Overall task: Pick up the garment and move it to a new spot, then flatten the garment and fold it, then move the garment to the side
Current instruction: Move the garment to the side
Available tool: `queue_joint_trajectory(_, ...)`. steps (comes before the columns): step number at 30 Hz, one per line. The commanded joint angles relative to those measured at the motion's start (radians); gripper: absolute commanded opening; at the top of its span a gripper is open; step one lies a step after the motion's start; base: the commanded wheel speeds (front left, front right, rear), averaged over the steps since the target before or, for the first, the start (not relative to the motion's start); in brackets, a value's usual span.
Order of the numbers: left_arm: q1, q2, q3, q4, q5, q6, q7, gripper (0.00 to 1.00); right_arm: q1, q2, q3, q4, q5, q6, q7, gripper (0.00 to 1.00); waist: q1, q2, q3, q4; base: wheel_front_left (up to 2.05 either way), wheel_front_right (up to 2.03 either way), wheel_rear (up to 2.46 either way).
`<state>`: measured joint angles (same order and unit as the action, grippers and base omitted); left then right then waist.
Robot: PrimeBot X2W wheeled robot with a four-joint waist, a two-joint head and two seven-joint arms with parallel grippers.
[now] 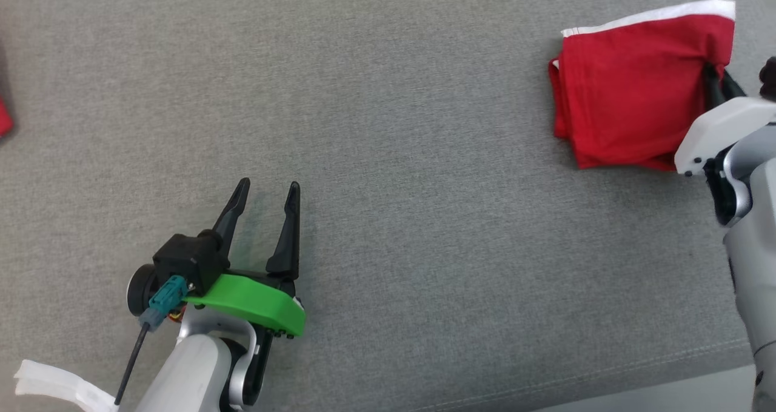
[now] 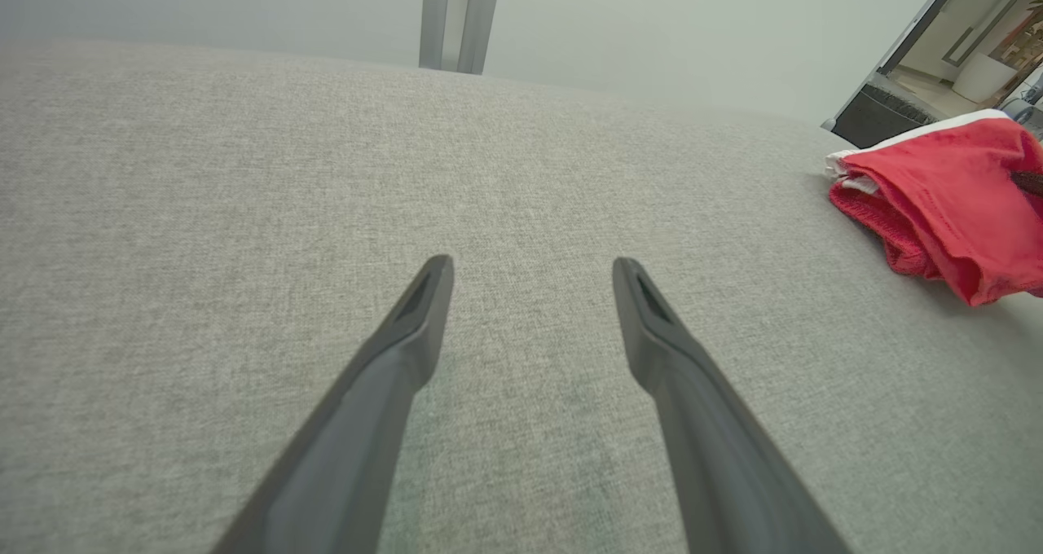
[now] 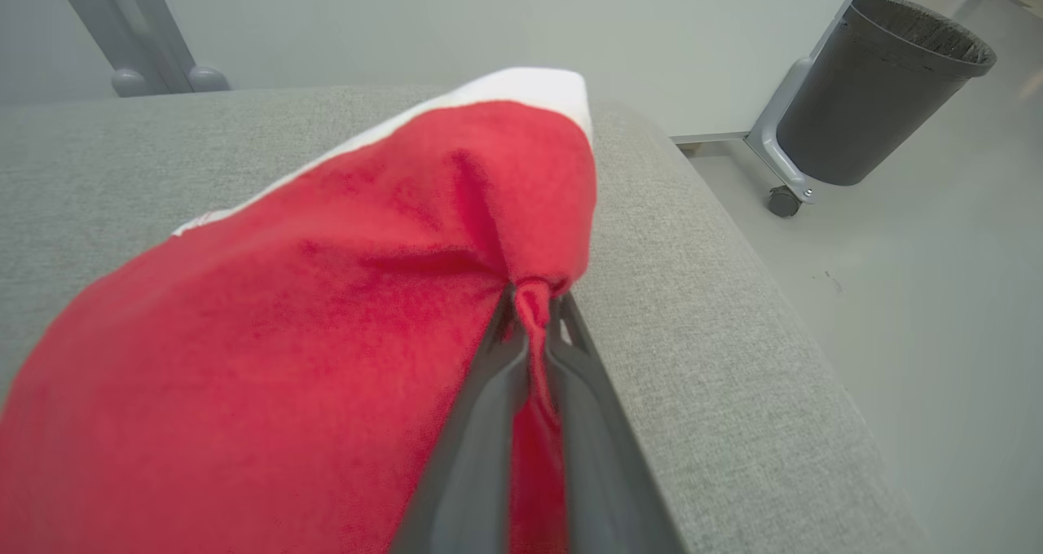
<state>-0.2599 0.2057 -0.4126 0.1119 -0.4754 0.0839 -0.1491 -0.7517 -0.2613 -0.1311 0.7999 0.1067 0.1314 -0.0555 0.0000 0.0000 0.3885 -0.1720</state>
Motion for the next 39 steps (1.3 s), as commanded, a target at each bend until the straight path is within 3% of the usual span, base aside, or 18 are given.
queue_joint_trajectory(1,0.002,0.009,0.0,-0.007,0.009,0.004,0.003,1.0,-0.026,-0.02,0.004,0.014,-0.005,-0.001,0.0,0.0,0.0,0.0,0.021,0.04,0.0,0.0,0.0)
queue_joint_trajectory(9,0.003,0.02,-0.003,-0.038,0.016,0.015,0.012,1.0,-0.132,-0.177,-0.032,0.114,-0.019,-0.002,0.027,0.0,0.0,0.0,0.064,0.107,0.0,0.0,0.0)
queue_joint_trajectory(13,0.01,0.026,-0.003,-0.052,0.018,0.021,0.013,1.0,-0.164,-0.223,-0.045,0.147,-0.046,-0.002,0.022,0.0,0.0,0.0,0.079,0.119,0.0,0.0,0.0)
queue_joint_trajectory(14,0.012,0.027,-0.004,-0.055,0.018,0.022,0.013,1.0,-0.172,-0.229,-0.054,0.161,-0.052,-0.002,0.031,0.13,0.0,0.0,0.082,0.12,0.0,0.0,0.0)
queue_joint_trajectory(15,0.013,0.029,-0.004,-0.056,0.019,0.023,0.013,1.0,-0.183,-0.233,-0.065,0.169,-0.057,-0.002,0.03,0.46,0.0,0.0,0.084,0.119,0.0,0.0,0.0)
queue_joint_trajectory(16,0.011,0.028,-0.006,-0.059,0.02,0.024,0.012,1.0,-0.197,-0.238,-0.078,0.175,-0.062,-0.002,0.022,1.0,0.0,0.0,0.086,0.119,0.0,0.0,0.0)
queue_joint_trajectory(25,-0.007,0.02,-0.006,-0.045,0.003,0.021,-0.001,1.0,-0.245,-0.208,-0.094,0.184,-0.122,-0.002,-0.044,1.0,0.0,0.0,0.061,0.103,0.0,0.0,0.0)
queue_joint_trajectory(31,-0.028,0.025,0.014,-0.006,-0.016,0.009,-0.026,1.0,-0.255,-0.171,-0.013,0.169,-0.097,-0.002,-0.08,1.0,0.0,0.0,-0.016,0.101,0.0,0.0,0.0)
queue_joint_trajectory(39,-0.038,0.013,0.076,0.086,-0.062,0.009,-0.078,1.0,-0.176,-0.064,0.058,0.136,-0.042,-0.002,-0.113,1.0,0.0,0.0,-0.168,0.118,0.0,0.0,0.0)
